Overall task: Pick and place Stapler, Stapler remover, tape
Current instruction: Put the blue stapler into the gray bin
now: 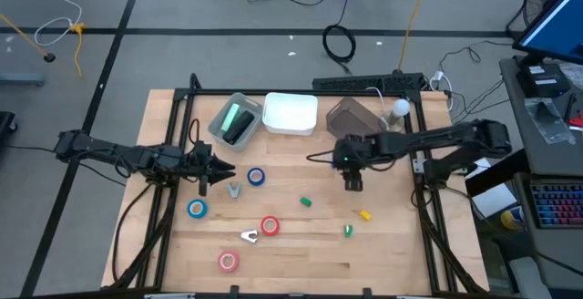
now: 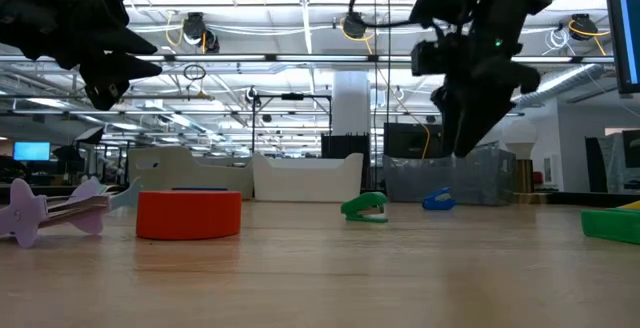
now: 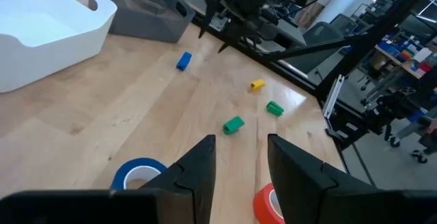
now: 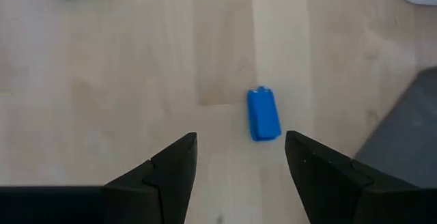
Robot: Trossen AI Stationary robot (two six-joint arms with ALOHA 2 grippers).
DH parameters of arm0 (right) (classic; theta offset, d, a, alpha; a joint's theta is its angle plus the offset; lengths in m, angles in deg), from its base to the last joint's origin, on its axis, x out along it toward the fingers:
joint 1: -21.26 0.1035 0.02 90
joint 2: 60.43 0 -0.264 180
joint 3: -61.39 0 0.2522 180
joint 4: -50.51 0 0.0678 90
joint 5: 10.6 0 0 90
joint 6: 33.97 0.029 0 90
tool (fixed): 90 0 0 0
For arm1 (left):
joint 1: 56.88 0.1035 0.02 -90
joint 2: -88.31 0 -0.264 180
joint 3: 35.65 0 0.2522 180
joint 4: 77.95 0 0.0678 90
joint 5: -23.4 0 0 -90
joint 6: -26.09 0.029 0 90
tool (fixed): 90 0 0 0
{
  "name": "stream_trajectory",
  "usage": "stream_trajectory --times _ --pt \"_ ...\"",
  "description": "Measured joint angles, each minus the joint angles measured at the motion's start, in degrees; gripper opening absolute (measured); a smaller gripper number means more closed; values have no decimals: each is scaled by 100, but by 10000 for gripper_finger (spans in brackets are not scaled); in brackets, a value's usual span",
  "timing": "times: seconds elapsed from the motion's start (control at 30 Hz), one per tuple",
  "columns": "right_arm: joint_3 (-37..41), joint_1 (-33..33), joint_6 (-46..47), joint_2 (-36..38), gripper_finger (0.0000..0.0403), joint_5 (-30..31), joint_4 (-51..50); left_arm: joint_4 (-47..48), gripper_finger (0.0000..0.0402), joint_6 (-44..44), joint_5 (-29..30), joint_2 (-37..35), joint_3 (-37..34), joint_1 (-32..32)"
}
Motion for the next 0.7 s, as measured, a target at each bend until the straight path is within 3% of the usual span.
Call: stream_trajectory --times 0.7 --pt "-11 -491 -632 -1201 215 22 551 41 134 7 -13 0 0 4"
